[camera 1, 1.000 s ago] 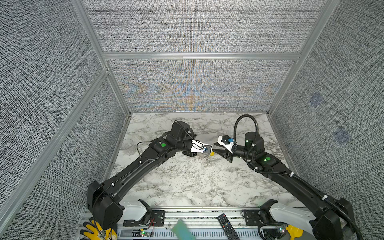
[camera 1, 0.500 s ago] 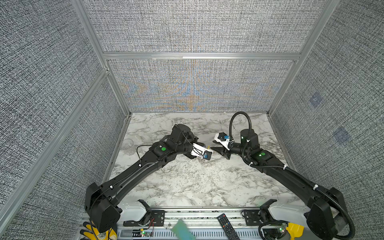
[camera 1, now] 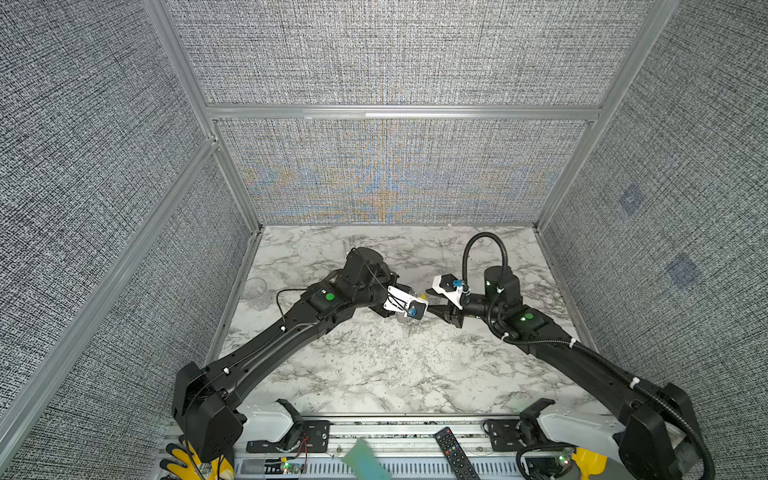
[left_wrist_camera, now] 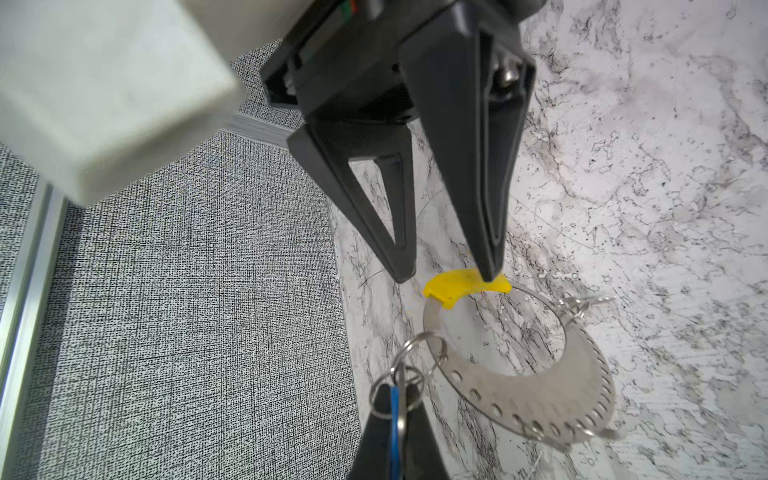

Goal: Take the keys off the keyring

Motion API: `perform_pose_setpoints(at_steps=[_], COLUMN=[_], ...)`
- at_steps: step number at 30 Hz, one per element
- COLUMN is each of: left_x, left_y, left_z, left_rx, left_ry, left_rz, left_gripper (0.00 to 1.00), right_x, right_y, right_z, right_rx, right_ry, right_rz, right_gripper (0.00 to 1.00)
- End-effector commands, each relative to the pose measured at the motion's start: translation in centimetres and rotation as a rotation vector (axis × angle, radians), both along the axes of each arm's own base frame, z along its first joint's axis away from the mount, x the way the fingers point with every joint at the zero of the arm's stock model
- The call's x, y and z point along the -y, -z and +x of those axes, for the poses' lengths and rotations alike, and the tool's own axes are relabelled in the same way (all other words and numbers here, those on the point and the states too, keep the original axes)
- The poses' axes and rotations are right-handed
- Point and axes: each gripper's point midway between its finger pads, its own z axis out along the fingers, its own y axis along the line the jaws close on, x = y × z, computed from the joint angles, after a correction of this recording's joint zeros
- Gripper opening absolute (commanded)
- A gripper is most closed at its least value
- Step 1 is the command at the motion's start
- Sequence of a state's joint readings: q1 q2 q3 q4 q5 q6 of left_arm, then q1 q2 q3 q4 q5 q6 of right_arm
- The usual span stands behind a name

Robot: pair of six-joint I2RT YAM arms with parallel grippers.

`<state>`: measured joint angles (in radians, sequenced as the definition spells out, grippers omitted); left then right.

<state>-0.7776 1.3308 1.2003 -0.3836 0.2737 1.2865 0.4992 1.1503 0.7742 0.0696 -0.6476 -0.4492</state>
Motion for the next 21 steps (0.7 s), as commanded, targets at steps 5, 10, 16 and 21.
perform_pose_setpoints(at_steps=[5, 10, 16, 21], left_x=[1.0, 1.2, 1.3, 1.3], left_y=[-0.8, -0.9, -1.1, -1.1], left_z=[-0.5, -0.2, 0.5, 0.7], left_rx=[0.001, 0.004, 0.035, 0.044], left_ry=[0.045, 0.037, 0.015, 0.011], left_rz=[-0.046, -0.055, -0.059, -0.054], left_gripper=[0.00, 0.00, 0.00, 0.00], right_x=[-0.4, -1.1, -1.0, -0.6], right_y=[0.6, 0.8, 0.9, 0.9], right_z=[-0.1, -0.7, -2.2, -3.6], right_rx=[0.005, -0.050, -0.109, -0.156], right_ry=[-0.066, -0.137, -0.166, -0.171], right_rz=[-0.063, -0.041, -0.008, 0.014], right_gripper=[0.52, 0.52, 0.49, 0.47])
